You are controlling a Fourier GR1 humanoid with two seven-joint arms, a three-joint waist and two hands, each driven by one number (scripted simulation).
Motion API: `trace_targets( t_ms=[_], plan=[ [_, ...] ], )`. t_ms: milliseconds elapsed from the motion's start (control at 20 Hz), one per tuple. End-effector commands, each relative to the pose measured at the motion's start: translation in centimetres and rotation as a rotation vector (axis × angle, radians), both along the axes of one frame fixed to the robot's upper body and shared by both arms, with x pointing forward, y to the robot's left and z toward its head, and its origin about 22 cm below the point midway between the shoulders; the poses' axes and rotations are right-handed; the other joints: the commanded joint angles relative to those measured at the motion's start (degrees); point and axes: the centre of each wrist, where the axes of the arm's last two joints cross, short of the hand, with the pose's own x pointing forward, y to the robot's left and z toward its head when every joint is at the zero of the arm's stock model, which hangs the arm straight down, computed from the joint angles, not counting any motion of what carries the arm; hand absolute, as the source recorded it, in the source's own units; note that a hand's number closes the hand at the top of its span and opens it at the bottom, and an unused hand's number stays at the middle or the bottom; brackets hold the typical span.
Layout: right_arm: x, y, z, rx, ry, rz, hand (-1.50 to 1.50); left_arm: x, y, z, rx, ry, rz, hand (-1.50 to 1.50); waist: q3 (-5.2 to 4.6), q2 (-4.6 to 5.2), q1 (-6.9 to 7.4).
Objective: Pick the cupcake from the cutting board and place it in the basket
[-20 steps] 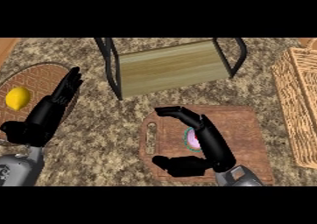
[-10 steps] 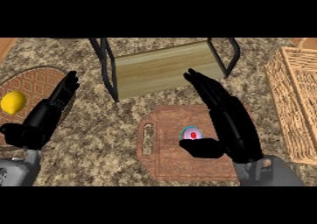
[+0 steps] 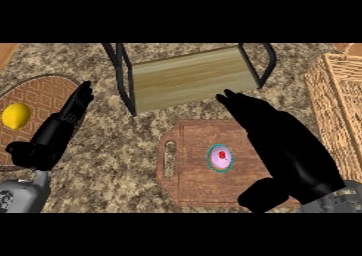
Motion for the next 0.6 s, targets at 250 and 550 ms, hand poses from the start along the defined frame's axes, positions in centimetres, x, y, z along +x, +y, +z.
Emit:
trace_targets(
  t_ms=[250, 550],
  plan=[
    [-3.1, -4.0, 5.7, -0.071, 0.118, -0.028, -1.5, 0.3, 0.4, 1.0, 0.003, -0.006, -0.003, 0.0, 0.19, 0.24, 0.18],
    [-3.3, -5.1, 5.8, -0.05, 0.114, -0.057, -1.5, 0.1, 0.7, 0.7, -0.024, 0.008, -0.016, 0.0, 0.24, 0.59, 1.08]
  ],
)
